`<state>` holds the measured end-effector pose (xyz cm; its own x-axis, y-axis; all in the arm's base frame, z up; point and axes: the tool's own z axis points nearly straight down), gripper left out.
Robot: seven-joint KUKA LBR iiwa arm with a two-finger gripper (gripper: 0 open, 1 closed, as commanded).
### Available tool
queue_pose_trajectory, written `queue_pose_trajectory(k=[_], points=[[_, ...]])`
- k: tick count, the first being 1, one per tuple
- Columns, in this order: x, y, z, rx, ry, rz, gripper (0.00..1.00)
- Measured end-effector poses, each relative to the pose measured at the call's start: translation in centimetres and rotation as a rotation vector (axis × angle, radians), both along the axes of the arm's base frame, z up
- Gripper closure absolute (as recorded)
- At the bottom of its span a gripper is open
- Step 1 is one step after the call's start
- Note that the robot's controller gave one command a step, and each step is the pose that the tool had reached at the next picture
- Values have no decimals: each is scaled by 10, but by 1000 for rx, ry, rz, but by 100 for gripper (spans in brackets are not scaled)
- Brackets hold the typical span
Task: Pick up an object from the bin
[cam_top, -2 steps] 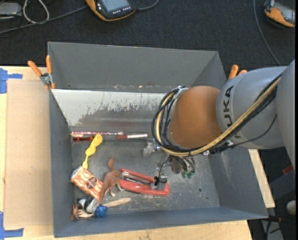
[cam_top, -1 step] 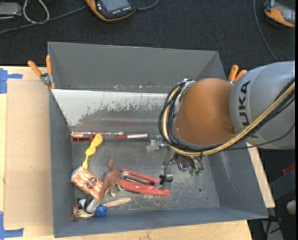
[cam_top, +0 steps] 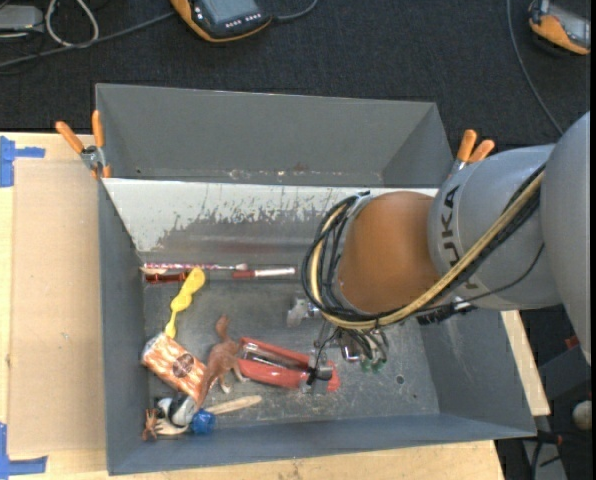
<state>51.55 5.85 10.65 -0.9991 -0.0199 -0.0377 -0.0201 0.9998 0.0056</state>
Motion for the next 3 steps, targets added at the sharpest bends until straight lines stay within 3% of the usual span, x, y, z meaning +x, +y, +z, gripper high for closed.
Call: queue_pose_trajectory(k=[1,2,3], points=[[-6,19,-9,2,-20,21,100],[-6,19,-9,2,-20,21,100],[-1,21,57,-2,-11,73,100]])
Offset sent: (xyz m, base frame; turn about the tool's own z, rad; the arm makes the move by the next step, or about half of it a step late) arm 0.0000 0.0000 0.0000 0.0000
